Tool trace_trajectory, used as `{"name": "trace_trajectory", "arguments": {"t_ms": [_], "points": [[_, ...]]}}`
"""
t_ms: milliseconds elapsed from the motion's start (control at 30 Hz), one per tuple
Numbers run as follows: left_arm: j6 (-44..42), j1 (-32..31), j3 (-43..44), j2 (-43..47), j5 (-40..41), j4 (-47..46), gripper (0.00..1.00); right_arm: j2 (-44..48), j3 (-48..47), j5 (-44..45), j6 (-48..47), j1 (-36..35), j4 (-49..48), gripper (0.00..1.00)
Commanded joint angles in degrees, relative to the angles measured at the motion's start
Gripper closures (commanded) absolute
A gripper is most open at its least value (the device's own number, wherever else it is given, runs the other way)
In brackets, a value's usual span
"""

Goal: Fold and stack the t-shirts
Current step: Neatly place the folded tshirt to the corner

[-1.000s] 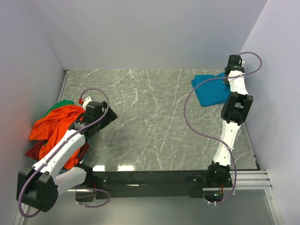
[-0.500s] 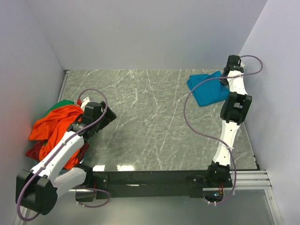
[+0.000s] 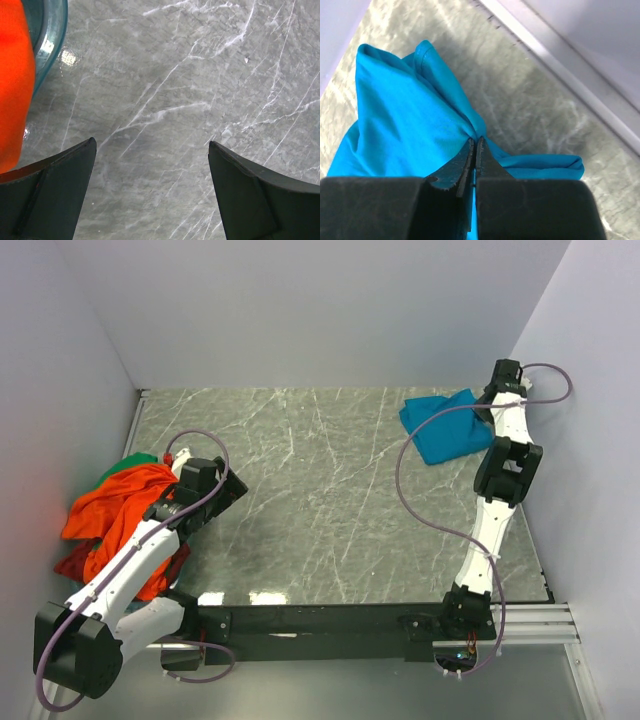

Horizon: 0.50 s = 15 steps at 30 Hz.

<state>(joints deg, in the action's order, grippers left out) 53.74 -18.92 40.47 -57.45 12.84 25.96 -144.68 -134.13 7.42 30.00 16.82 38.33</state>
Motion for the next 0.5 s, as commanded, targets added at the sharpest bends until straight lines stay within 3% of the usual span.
{"name": "trace_trajectory", "arguments": {"t_ms": [0,233,333,467], "points": [[0.23,0.28,1.45,1.11,0.78,-0.29,0.01,2.03,0.7,1.63,2.43,1.72,-0.97,1.0],[0.05,0.29,0.75,2.34,0.08,-0.47,0.01,4.5,2.99,1.54,0.59,1.99,0.16,0.97],[0.23,0.37,0.75,3.13,-0.1,-0.03,0.01,6.24,4.3,2.77,1.03,1.99,0.43,0.86],[0.23,0.37,0.58,4.89,-0.01,0.67,0.01,8.97,5.45,3.74,0.85,1.9,0.61,0.81]]}}
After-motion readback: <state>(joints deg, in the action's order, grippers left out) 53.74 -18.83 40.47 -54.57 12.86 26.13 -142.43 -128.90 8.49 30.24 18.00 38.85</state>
